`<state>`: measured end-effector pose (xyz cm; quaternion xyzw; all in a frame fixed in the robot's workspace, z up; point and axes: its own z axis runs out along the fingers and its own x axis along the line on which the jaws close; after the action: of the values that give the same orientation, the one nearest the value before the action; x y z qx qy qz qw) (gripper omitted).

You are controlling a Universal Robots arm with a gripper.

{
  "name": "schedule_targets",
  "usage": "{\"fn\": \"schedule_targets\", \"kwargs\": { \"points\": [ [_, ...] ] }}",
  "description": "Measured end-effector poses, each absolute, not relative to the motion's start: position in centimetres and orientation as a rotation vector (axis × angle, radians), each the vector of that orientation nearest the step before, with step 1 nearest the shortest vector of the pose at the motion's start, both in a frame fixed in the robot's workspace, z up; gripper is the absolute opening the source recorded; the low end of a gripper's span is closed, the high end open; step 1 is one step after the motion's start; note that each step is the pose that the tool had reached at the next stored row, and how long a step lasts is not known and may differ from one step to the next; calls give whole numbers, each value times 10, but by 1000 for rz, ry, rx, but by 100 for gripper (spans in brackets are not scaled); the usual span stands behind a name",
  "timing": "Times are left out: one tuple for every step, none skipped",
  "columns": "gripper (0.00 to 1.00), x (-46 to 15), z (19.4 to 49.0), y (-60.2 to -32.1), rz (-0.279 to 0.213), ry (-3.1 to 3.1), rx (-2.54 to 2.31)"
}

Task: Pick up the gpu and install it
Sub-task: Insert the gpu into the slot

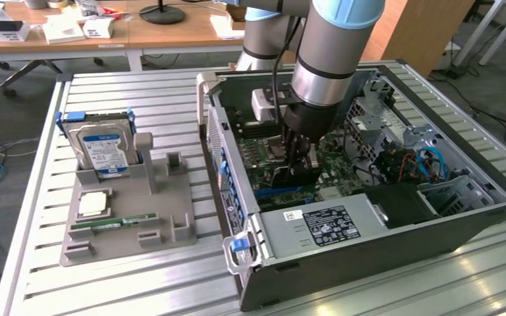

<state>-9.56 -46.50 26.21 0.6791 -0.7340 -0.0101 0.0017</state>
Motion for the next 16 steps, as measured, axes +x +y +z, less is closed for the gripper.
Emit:
{"fn": "schedule_targets", "kwargs": {
  "points": [
    [26, -96, 262, -465, -32, -2303, 2131],
    [26, -95, 262, -465, -32, -2304, 2131],
    [26, -95, 262, -465, -32, -2303, 2131],
    [26, -95, 262, -465, -32, -2303, 2131],
    [26, -95, 262, -465, -32, -2303, 2131],
    [26, -95, 262, -465, -32, -2303, 2131],
    [26, -95, 262, -465, -32, -2303, 2131],
    [26, -95, 262, -465, -32, -2303, 2131],
    [26, -95, 262, -465, -32, -2303, 2131],
    [26, -95, 261, -465, -31, -2304, 2131],
    [26, -95, 261, -465, -31, -2304, 2131],
    [26, -95, 261, -465, -31, -2304, 2132],
    [26, -95, 261, -465, -31, -2303, 2131],
    [26, -95, 261, -465, -31, -2304, 2132],
    [26, -95, 260, -465, -31, -2304, 2132],
    [26, -95, 260, -465, -31, -2304, 2132]
  ]
}}
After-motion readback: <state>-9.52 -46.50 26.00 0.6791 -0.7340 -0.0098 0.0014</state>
